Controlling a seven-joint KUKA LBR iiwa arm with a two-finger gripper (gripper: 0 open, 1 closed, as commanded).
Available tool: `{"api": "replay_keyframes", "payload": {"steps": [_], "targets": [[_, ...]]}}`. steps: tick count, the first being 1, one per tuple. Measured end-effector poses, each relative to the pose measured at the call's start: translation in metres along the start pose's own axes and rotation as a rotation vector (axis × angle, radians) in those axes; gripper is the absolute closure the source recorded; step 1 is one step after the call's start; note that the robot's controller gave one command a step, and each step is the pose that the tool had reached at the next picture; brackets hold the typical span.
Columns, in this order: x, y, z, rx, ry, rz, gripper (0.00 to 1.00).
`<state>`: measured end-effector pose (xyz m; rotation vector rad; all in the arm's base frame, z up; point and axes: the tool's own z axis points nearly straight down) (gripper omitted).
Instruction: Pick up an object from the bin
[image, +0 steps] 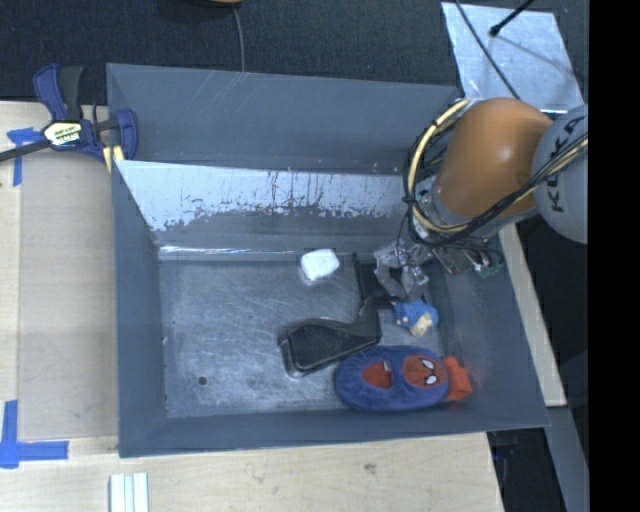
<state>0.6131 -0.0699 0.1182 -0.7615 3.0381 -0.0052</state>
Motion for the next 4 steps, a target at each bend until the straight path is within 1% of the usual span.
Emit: {"api": "replay_keyframes", "payload": {"steps": [1, 2, 3, 4], "targets": [[0.001, 0.001, 0.003, -0.004, 0.005, 0.001, 0.00], [0.028, -0.006, 0.048, -0.007, 0.005, 0.037, 0.00], [0.027, -0.007, 0.047, -0.005, 0.004, 0.036, 1.00], [0.028, -0.007, 0.048, -0.005, 0.006, 0.036, 0.00]]}}
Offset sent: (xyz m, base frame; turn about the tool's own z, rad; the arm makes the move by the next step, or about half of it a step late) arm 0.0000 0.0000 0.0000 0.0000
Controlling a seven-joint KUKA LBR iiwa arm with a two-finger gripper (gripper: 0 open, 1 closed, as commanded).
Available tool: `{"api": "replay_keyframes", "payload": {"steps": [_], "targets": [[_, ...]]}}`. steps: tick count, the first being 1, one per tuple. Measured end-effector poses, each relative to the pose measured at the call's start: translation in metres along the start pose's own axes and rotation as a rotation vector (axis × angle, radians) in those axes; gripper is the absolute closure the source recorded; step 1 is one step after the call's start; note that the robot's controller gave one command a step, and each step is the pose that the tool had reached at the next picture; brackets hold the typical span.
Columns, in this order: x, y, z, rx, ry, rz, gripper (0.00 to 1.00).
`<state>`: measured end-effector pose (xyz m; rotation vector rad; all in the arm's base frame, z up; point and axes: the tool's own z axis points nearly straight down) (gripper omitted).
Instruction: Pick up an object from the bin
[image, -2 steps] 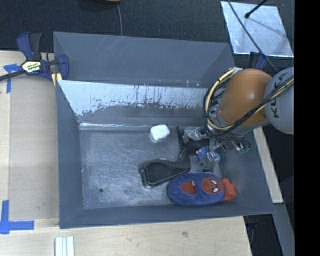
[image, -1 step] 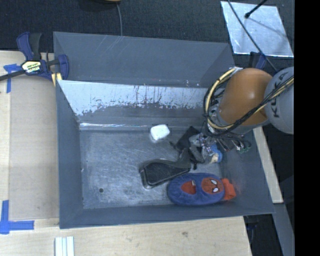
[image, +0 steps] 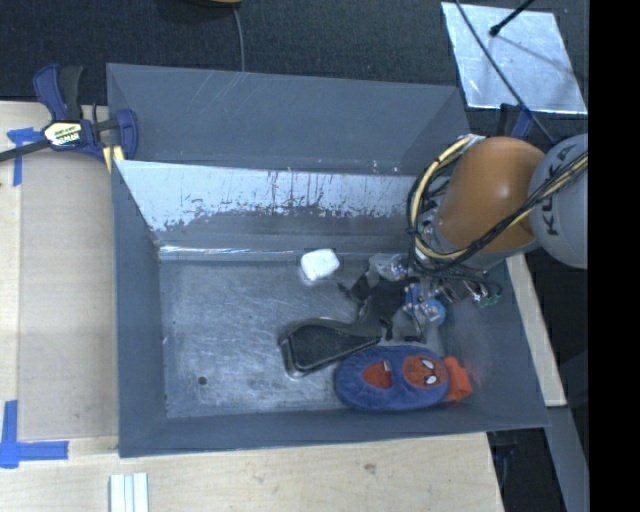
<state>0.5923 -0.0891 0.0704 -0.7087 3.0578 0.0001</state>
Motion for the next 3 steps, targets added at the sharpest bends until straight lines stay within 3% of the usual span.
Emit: {"api": "replay_keyframes", "payload": {"steps": [1, 2, 3], "targets": [[0.000, 0.000, -0.001, 0.001, -0.001, 0.000, 1.00], [0.027, 0.014, -0.126, 0.006, -0.007, -0.032, 1.00], [-0.002, -0.014, -0.229, 0.008, -0.010, -0.030, 1.00]]}}
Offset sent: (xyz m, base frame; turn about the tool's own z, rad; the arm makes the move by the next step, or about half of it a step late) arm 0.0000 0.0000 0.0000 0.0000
